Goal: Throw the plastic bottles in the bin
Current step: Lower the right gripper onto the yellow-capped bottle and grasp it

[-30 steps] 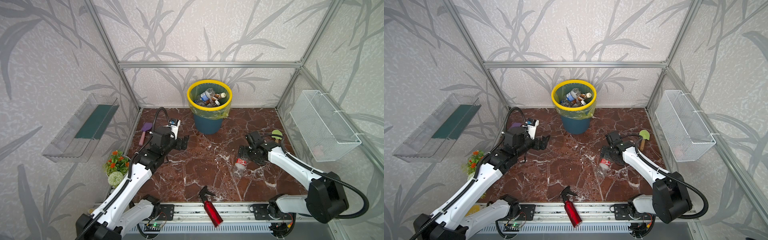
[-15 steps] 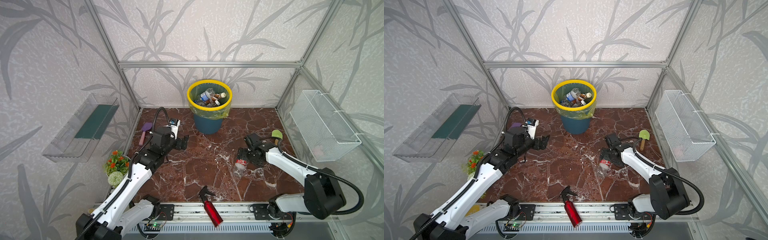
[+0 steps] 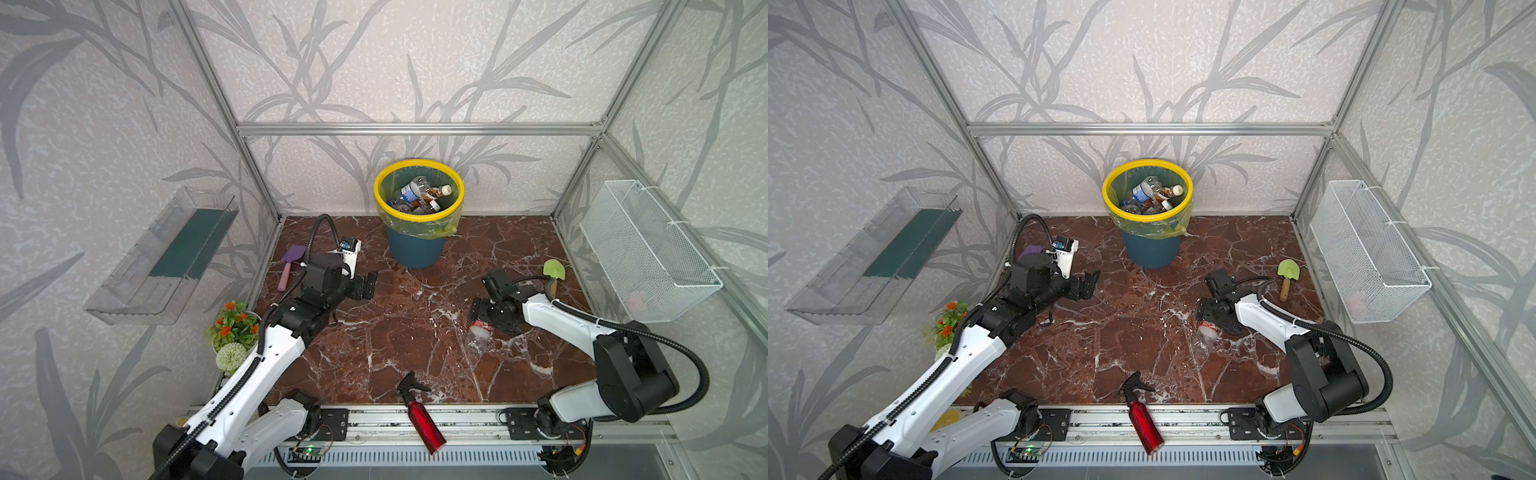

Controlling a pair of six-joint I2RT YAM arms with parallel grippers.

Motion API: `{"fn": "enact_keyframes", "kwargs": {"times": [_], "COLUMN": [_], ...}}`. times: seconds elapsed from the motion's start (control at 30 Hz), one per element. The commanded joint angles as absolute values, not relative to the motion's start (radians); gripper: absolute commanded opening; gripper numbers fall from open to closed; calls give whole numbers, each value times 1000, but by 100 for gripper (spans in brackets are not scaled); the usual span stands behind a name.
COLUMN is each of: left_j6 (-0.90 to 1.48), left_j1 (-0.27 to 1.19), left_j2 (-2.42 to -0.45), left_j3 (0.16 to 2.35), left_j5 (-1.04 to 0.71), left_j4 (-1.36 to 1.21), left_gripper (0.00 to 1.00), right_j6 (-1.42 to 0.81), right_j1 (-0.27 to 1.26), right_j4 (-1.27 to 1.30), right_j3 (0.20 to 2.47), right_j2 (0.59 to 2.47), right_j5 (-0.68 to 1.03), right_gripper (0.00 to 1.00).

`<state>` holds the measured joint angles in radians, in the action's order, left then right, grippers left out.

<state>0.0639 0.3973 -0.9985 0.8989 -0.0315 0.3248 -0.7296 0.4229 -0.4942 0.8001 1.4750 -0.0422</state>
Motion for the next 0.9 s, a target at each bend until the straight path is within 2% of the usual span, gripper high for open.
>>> {"fn": "enact_keyframes", "kwargs": {"times": [0.0,0.2,0.47,0.77,0.87], "left_j6": [53,51,60,61,61], "left_j1": [401,412,412,412,411], "left_j2": [-993,-985,-995,-1011,-1014], "left_j3": [920,913,911,912,910], "left_j5": [-25,-18,-38,-40,-40], "left_j4": [335,330,323,322,323], "left_gripper": [93,93,93,93,93], "right_j6": [-754,-788,-817,-822,-818], "right_j1": [446,454,466,479,478], "right_j4": [-488,-479,-436,-421,-419], "right_j3": [804,789,758,767,770], "right_j2": [1490,1485,1498,1496,1493], "right_j5": [-37,-49,-48,-51,-51], "right_gripper": [88,77,75,60,58]}}
